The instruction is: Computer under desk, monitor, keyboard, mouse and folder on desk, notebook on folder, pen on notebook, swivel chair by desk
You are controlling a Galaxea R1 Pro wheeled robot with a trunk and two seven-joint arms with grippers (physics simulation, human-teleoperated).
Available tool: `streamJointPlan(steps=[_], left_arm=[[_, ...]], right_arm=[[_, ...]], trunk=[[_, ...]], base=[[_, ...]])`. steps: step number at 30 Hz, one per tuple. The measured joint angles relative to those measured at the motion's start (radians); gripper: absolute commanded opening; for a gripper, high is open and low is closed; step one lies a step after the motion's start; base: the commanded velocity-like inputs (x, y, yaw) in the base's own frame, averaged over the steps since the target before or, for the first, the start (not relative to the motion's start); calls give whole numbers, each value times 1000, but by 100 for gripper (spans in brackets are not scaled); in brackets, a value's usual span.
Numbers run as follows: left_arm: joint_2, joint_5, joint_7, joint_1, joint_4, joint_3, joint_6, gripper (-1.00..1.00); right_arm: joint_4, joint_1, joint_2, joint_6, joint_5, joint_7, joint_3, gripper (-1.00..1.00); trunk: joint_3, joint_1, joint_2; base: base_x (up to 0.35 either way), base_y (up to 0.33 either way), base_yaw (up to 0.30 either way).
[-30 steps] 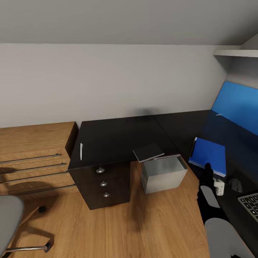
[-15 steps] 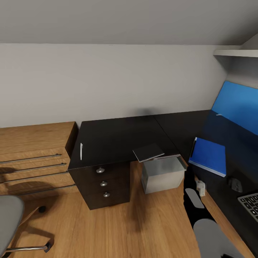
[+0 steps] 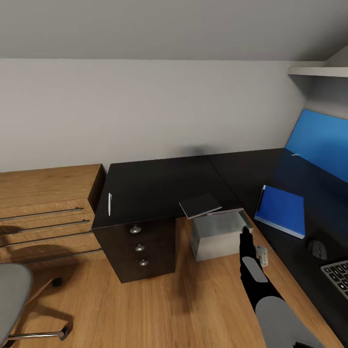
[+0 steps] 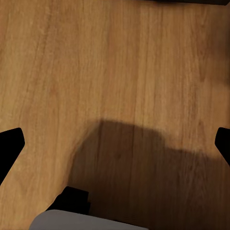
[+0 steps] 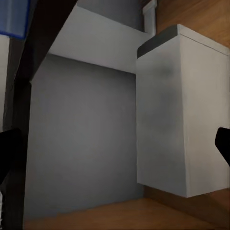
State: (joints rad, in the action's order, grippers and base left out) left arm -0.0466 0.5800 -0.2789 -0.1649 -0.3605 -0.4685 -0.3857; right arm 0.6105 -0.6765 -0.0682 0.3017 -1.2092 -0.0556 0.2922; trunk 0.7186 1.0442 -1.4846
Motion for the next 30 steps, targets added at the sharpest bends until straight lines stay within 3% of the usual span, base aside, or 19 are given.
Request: streamJointPlan(steps=[4,6,12,15,17,18,22,26,29,30], left_arm=[[0,0,0,0,0,0,0,100],[0,0,0,0,0,0,0,100],[0,0,0,0,0,0,0,100],[0,0,0,0,0,0,0,100],[0,0,0,0,0,0,0,100],[0,0,0,0,0,-1,0,100],[0,0,0,0,0,-1,0,100],[0,0,0,0,0,-1,0,100],[0,0,0,0,0,-2,0,100],[0,-1,0,0,0,-2,0,100]], right_arm=[[-11,0,-1,-19,0,0,-21,100],[-15,0,-2,-32,0,-1,-51,100],[-19,-1,-2,-47,0,-2,-149,100],[-15,-1,1,-54,1,-3,-230,100],[-14,-1,2,-63,1,-4,-265,100],[-11,-1,3,-84,0,-4,-294,100],[-9,0,4,-177,-3,-16,-340,100],[-8,-1,5,-326,-5,-77,-362,100],[-8,-1,3,-384,-9,-167,-365,100],[-10,-1,0,-404,-11,-235,-367,100]], trunk=[[0,0,0],[0,0,0],[0,0,0],[0,0,0],[0,0,0],[0,0,0],[0,0,0],[0,0,0],[0,0,0],[0,0,0]], base=[[0,0,0],[0,0,0],[0,0,0],[0,0,0],[0,0,0],[0,0,0],[0,0,0],[0,0,0],[0,0,0],[0,0,0]])
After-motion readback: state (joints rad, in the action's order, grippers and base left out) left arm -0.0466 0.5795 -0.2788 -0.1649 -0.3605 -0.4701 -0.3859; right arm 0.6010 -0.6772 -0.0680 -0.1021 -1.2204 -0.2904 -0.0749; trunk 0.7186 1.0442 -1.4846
